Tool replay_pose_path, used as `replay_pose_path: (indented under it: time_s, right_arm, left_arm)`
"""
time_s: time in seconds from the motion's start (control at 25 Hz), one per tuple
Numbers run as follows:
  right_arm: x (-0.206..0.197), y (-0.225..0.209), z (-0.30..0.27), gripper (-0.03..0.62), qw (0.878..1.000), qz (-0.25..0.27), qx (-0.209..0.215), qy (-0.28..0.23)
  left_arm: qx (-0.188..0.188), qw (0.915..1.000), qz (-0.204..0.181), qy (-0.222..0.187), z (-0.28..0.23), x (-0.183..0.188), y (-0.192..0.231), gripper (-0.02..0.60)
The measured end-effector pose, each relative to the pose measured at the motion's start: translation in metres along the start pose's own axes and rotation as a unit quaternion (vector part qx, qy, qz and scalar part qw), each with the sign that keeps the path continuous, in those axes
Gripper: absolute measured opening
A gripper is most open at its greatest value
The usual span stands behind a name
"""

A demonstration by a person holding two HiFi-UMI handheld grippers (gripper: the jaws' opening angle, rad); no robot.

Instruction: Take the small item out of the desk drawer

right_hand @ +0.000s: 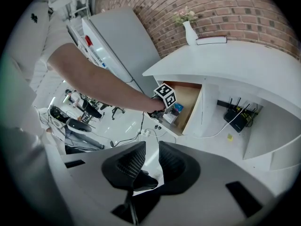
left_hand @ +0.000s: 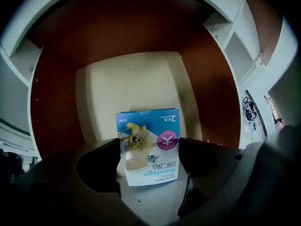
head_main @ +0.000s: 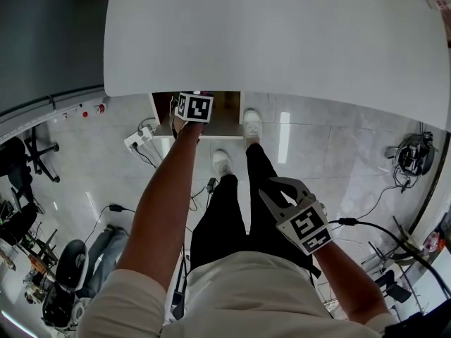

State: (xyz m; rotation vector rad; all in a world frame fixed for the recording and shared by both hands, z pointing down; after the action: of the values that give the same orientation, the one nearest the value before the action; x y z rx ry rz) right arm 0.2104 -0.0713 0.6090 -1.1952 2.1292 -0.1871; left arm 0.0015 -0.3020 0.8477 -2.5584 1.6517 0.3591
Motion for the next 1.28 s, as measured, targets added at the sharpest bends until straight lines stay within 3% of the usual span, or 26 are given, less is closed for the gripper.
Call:
replay_pose_path:
  time_s: [0.68, 1.04, 1.28]
  right_arm:
    - [0.025, 0.044, 0.025, 0.097, 0.998, 0.042, -0.024, -0.031]
    - [0.038, 0.079, 0.05, 0.074, 0.996, 0.062, -0.043, -0.051]
    - [0.047, 0.105, 0.066, 0.053, 0.996, 0.049, -0.051, -0.06]
  left_arm:
    - [-0.03, 0.9966, 0.032, -0.07, 0.13, -0.018, 0.007, 0.379]
    - [-0.042, 0.9948, 0.027, -0.089, 0.22, -0.052, 0.008, 0.377]
    - [-0.075, 0.9902, 0.015, -0.116, 0.29, -0.084, 0.006, 0.377]
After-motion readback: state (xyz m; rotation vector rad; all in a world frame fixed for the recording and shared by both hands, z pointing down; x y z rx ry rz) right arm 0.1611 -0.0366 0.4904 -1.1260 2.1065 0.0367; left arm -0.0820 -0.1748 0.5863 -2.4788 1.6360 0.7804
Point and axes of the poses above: the fingertips, and each gripper's own axes: z backward along the fingers, y to its left, x out of its top, the point moved 10 cm from there along z, backward along the fingers, and after that the axes turned 4 degrees about z, right-handed, at the moved point
